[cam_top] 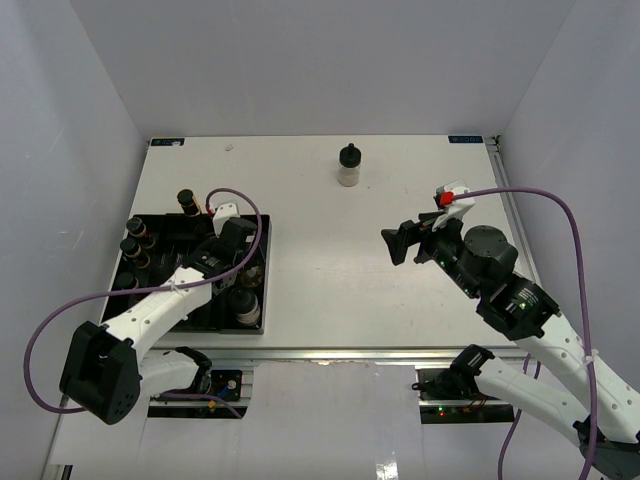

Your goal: Organize the condiment bottles

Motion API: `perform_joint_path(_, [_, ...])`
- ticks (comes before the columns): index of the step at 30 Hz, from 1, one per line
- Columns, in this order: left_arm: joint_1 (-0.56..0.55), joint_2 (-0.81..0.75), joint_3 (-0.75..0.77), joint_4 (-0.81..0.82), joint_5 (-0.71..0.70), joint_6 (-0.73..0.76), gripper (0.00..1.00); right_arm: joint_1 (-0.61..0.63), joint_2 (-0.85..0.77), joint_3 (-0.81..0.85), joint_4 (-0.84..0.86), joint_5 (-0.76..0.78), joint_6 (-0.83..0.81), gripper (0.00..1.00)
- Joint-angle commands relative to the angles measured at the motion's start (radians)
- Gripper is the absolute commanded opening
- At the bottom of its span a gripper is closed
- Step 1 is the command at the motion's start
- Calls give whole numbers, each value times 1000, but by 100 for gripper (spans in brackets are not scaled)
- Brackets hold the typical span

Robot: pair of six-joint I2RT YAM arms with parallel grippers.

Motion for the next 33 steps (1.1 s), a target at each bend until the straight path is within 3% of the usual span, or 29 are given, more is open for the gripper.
perform_joint_path(1, [-24, 9, 10, -8, -42, -33, 35, -2, 1, 10, 50, -10, -14, 96])
perform_joint_path(4, [-47, 11, 24, -38, -69, -52, 52, -2, 5, 14, 48, -14, -14, 96])
perform_joint_path(16, [-71, 30, 146, -175, -107, -95, 86, -2, 34, 38, 44, -16, -16, 96])
perform_joint_path(20, [-79, 42, 219, -265, -143, -134, 91, -2, 41, 39, 45, -20, -14, 96])
perform_joint_path(25, [-81, 26, 240, -259, -115, -123, 98, -1, 43, 39, 43, -15, -12, 96])
perform_joint_path(28, [-82, 34, 280, -227, -77, -56, 98, -2, 39, 39, 42, -13, -12, 96])
perform_joint_path(33, [-82, 177, 522, -118, 122, 187, 98, -2, 31, 35, 41, 4, -11, 96])
